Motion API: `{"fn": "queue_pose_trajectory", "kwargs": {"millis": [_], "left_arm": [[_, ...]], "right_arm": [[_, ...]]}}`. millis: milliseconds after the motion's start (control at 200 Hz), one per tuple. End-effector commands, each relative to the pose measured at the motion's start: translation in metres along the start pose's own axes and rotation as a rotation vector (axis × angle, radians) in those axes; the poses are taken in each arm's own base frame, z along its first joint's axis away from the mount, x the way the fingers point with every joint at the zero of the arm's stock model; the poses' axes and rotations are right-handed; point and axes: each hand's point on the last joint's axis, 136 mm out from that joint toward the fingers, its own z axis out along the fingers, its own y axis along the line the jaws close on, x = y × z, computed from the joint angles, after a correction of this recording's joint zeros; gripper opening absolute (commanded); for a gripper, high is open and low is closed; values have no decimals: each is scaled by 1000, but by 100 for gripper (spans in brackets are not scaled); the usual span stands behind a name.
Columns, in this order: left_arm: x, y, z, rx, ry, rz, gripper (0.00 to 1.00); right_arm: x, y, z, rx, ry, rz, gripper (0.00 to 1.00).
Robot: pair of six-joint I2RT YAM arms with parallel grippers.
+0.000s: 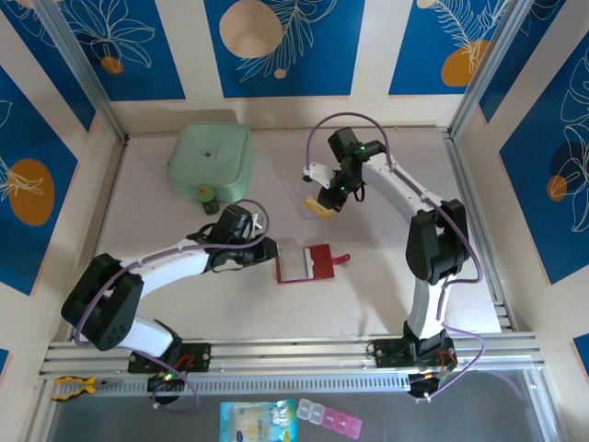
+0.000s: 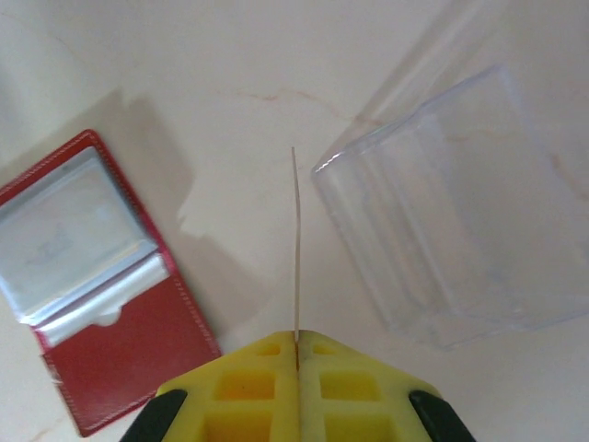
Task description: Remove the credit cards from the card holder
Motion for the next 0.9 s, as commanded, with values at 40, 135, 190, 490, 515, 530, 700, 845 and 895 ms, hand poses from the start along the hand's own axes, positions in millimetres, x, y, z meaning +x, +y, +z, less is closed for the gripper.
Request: {"fn": "queue_pose_trajectory", "kwargs": {"millis": [40, 135, 190, 490, 515, 530, 700, 845, 895], "left_arm": [[-2, 7, -12, -28, -25, -3, 21], [-1, 9, -15, -39, -26, -7, 21], [0, 10, -17, -43, -25, -10, 21], [-2, 17, -31, -78, -31, -14, 21], [-3, 18, -33, -82, -31, -14, 21], [-3, 17, -34, -83, -31, -12, 21], [-4, 23, -44, -104, -42, -18, 21], [-4, 26, -45, -108, -41, -30, 21], [-4, 27, -45, -108, -41, -36, 21]], "right_arm": [[2, -7, -2, -38, 31, -115, 0], [-5, -19, -3, -31, 9, -134, 0], [-6, -26, -2, -35, 12, -132, 0], [-9, -44, 18, -88, 38, -185, 0], [-8, -44, 20, -97, 41, -186, 0], [-8, -45, 21, -99, 39, -189, 0], [-7, -42, 33, -157, 43, -191, 0], [-2, -35, 43, -221, 53, -175, 0], [-1, -33, 46, -236, 59, -170, 0]]}}
